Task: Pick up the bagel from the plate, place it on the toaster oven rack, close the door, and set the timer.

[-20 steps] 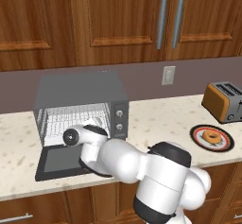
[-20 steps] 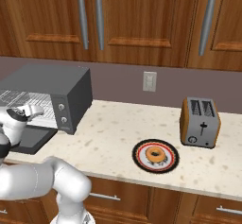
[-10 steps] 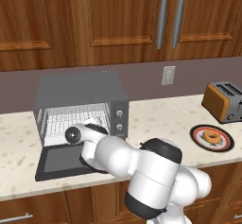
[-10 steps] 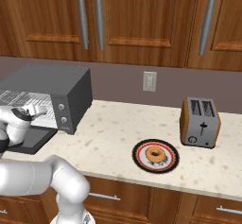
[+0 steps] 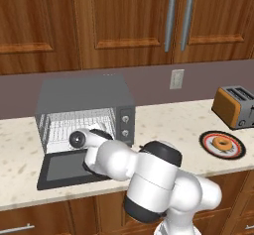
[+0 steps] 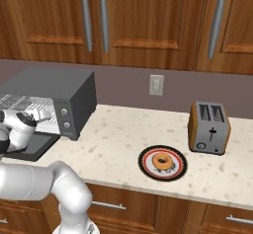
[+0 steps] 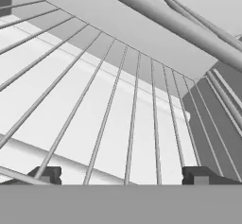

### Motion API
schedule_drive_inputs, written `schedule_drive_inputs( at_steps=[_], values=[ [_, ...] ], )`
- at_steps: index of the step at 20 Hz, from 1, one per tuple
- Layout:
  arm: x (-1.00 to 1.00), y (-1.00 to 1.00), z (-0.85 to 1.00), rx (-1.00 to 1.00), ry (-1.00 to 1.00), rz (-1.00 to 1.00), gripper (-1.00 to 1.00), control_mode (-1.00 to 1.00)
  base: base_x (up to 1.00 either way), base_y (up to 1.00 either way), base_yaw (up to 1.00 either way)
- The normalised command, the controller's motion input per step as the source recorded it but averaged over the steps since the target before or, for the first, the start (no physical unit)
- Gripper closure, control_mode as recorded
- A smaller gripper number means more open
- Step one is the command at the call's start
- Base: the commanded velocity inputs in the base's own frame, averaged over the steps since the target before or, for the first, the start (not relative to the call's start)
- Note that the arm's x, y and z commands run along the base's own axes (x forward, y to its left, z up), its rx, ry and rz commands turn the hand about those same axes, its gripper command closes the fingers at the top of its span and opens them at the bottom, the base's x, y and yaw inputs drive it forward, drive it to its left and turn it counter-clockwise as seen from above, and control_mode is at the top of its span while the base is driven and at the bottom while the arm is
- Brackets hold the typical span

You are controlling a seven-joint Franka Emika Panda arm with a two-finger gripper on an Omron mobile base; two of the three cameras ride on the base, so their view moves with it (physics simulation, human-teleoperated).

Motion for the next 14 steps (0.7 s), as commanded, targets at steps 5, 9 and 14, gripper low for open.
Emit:
schedule_drive_inputs(
  at_steps=[5,9,14],
  values=[
    [0.31,0.06,-0.16,0.03,0.04,0.02,-1.00,-1.00,0.00,0.00,0.00],
    [0.13,0.05,-0.23,0.01,0.08,0.02,1.00,-1.00,0.00,0.00,0.00],
    [-0.06,0.00,-0.23,0.00,0.18,0.01,1.00,-1.00,0.00,0.00,0.00]
  ],
)
